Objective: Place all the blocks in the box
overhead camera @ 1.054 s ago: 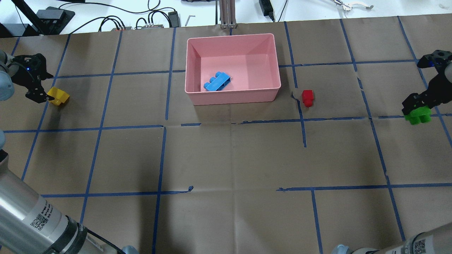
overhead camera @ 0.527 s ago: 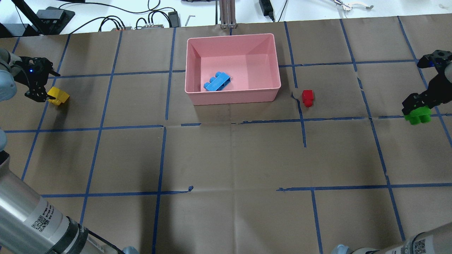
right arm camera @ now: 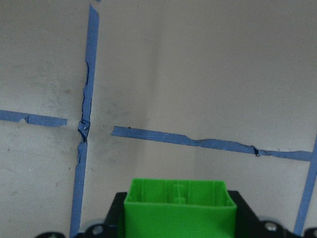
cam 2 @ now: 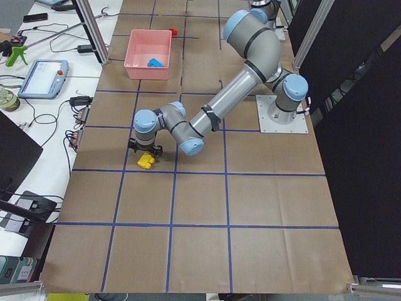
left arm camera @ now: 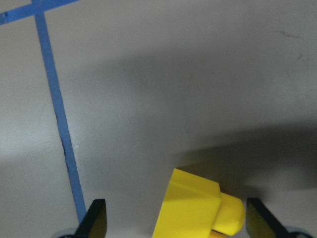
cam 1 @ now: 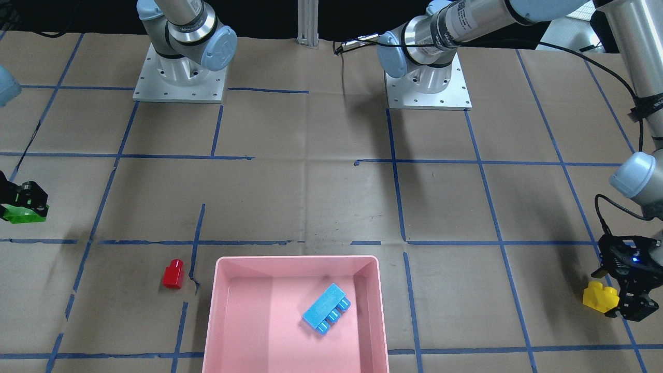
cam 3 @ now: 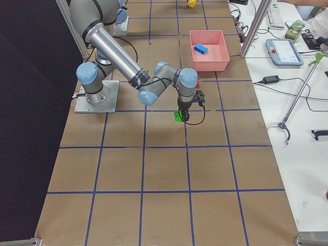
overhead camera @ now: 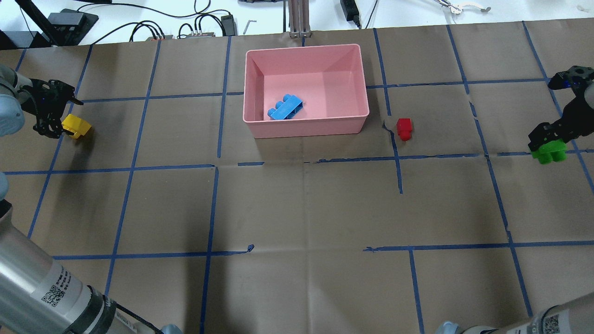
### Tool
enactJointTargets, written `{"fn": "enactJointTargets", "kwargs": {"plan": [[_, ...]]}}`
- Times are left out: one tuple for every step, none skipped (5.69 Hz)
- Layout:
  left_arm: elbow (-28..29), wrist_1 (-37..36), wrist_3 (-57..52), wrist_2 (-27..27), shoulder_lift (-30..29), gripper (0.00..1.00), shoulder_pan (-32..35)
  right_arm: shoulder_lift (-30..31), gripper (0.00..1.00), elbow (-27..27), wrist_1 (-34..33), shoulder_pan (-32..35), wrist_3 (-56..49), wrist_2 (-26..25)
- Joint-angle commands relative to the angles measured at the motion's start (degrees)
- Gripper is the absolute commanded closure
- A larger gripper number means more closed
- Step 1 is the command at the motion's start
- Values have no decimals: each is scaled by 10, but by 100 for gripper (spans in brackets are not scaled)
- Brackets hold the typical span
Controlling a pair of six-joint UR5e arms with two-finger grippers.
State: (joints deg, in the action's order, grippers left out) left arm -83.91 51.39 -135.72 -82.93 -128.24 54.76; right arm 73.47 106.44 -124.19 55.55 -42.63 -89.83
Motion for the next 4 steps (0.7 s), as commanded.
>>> {"fn": "enactJointTargets", "kwargs": {"plan": [[1,0,-2,-42,-5,1,0,0,49,0,0,0,0,0],[1,0,-4,-43,-9,1,0,0,49,0,0,0,0,0],[4,-1,-17,-43,-17,1,0,0,49,0,0,0,0,0],[7,-5,-17,-43,-21,1,0,0,49,0,0,0,0,0]]}}
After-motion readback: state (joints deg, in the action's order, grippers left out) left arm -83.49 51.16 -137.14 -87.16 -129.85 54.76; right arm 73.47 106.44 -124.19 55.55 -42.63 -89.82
